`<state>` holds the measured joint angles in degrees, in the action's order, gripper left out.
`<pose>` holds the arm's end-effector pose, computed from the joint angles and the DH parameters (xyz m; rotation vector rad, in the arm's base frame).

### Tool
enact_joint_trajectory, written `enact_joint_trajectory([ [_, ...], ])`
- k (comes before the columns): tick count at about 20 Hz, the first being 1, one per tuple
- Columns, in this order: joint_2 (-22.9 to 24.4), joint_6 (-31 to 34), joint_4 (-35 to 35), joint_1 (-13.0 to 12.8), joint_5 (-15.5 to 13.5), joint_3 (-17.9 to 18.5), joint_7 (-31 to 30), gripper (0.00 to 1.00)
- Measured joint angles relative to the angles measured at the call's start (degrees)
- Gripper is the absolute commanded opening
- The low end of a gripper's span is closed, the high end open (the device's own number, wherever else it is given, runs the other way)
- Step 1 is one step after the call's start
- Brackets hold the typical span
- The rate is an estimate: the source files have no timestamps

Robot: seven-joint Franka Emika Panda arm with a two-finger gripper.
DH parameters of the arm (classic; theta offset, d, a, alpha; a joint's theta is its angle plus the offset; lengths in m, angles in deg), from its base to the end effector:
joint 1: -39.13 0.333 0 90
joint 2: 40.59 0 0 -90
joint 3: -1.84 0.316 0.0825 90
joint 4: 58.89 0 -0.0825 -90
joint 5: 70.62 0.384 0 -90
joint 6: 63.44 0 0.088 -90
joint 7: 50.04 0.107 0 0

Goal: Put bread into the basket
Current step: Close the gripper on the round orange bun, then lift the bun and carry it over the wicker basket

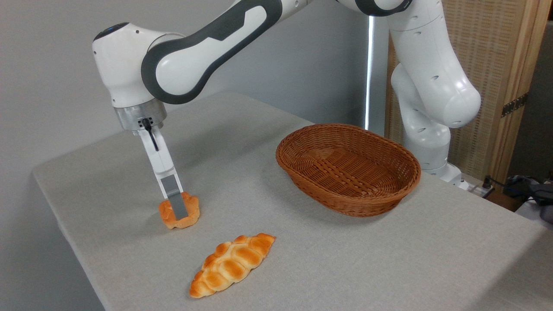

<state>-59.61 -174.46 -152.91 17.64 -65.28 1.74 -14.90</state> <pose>0.6076 -0.2335 0.4207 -2.6666 1.5004 0.0690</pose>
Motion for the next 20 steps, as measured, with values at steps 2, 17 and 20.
enact_joint_trajectory([
  [2, 0.0, 0.0, 0.02, 0.0, 0.0, 0.0, 0.0, 0.24],
  [17, 4.57, 5.36, 0.57, 0.03, 0.0, 0.3, 0.0, 0.24],
  [20, 10.09, 13.24, 0.8, 0.09, 0.0, 0.54, 0.0, 0.24],
])
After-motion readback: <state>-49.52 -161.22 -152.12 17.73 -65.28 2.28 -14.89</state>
